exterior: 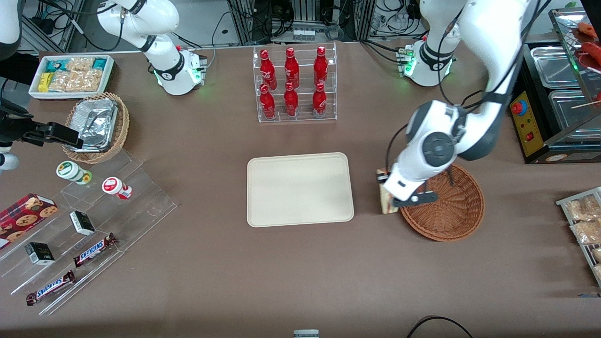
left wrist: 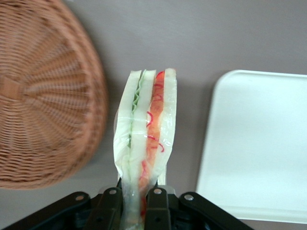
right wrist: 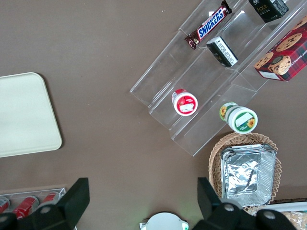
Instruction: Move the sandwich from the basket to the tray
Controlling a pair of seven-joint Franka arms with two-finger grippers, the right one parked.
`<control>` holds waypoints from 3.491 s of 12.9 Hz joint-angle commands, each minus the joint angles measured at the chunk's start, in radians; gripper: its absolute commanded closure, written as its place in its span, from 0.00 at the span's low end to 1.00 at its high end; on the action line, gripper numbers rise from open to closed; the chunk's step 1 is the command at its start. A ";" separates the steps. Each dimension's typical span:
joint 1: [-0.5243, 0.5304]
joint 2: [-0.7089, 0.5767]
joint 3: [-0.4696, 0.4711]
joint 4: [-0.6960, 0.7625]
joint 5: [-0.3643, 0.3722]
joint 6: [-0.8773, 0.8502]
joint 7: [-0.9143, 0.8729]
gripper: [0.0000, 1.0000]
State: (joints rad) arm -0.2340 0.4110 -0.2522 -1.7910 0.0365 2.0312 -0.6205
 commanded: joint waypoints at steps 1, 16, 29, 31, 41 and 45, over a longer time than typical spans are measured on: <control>-0.102 0.176 0.007 0.256 0.049 -0.130 -0.143 1.00; -0.407 0.476 0.014 0.610 0.051 -0.063 -0.504 1.00; -0.395 0.434 0.005 0.613 0.071 -0.095 -0.611 0.00; -0.378 0.372 0.004 0.613 0.053 -0.133 -0.607 0.00; -0.081 0.146 0.014 0.540 -0.058 -0.419 0.040 0.00; 0.004 -0.027 0.016 0.343 0.012 -0.410 0.168 0.00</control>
State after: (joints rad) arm -0.2610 0.4975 -0.2327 -1.3002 0.0173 1.6036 -0.4932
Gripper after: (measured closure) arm 0.000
